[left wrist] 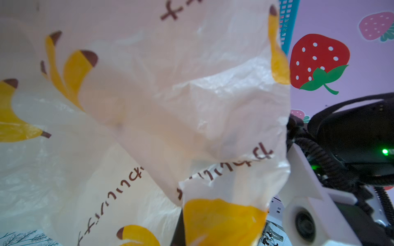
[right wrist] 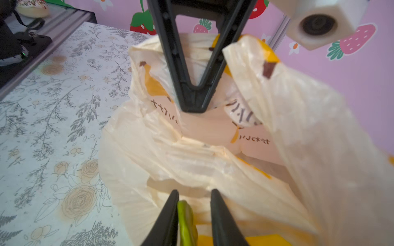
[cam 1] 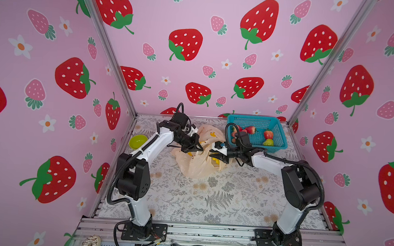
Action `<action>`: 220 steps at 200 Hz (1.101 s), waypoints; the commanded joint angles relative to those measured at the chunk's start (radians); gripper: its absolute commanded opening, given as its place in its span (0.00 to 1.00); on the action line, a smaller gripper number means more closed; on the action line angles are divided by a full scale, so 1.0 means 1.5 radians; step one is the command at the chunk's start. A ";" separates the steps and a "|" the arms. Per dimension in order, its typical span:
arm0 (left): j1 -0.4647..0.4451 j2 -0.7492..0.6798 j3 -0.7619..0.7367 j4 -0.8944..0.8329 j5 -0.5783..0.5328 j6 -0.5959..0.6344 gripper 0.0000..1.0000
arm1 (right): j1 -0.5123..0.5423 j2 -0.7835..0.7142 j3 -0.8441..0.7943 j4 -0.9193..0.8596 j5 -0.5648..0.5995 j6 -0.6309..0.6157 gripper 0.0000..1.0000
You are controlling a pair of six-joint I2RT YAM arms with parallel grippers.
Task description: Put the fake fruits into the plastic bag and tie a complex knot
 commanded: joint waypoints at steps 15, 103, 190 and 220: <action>0.005 -0.020 0.028 -0.024 -0.011 0.007 0.00 | 0.002 -0.088 -0.036 0.009 0.045 0.052 0.39; 0.017 -0.024 0.021 -0.013 -0.015 -0.005 0.00 | -0.006 -0.401 -0.241 0.145 0.180 0.480 0.56; 0.020 -0.032 0.012 0.003 -0.012 -0.015 0.00 | -0.082 -0.420 -0.438 0.163 0.332 0.826 0.59; 0.020 -0.034 0.012 0.004 -0.012 -0.015 0.00 | -0.074 -0.298 -0.424 0.272 0.301 0.862 0.59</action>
